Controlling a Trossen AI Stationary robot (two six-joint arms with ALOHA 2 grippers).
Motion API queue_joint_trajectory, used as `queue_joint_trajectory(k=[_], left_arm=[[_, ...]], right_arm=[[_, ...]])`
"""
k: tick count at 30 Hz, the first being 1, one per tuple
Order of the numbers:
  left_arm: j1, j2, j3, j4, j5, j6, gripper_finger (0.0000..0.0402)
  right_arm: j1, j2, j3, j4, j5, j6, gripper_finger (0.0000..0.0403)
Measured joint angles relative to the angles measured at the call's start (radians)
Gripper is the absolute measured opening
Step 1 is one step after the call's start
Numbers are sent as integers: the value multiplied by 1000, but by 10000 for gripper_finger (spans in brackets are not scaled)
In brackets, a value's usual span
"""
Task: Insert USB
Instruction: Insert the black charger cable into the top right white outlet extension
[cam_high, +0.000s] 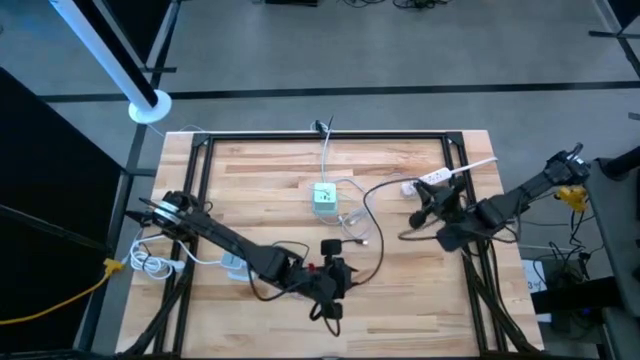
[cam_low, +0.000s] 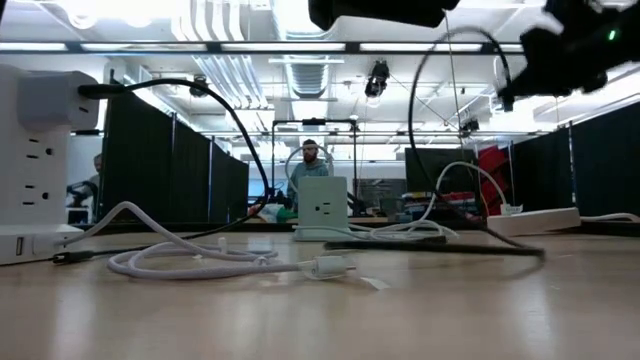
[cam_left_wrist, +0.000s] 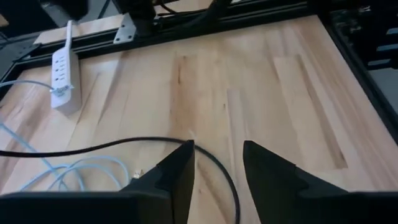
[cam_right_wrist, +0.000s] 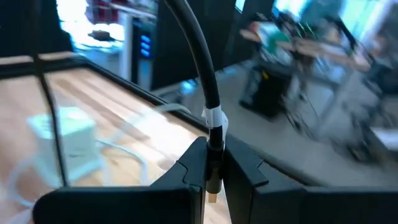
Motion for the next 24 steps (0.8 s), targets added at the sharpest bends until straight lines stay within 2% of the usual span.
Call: queue_joint_trajectory(k=[2, 7, 12, 17, 20, 24], left_arm=[[-7, 1, 0, 5, 0, 0, 120], [-10, 14, 0, 36, -1, -1, 106], [-9, 31, 0, 45, -2, 0, 105], [-9, 37, 0, 48, -3, 5, 109], [-8, 37, 0, 53, -3, 7, 109], [-8, 37, 0, 56, -3, 7, 109]], right_arm=[[-59, 3, -12, -94, -45, 141, 19], [-208, 14, -61, -154, -182, 263, 19], [-300, 19, -125, -66, -247, 178, 19], [-331, 19, -237, 172, -252, -14, 19], [-353, 19, -296, 282, -252, -52, 19], [-377, 19, -348, 339, -251, -61, 19]])
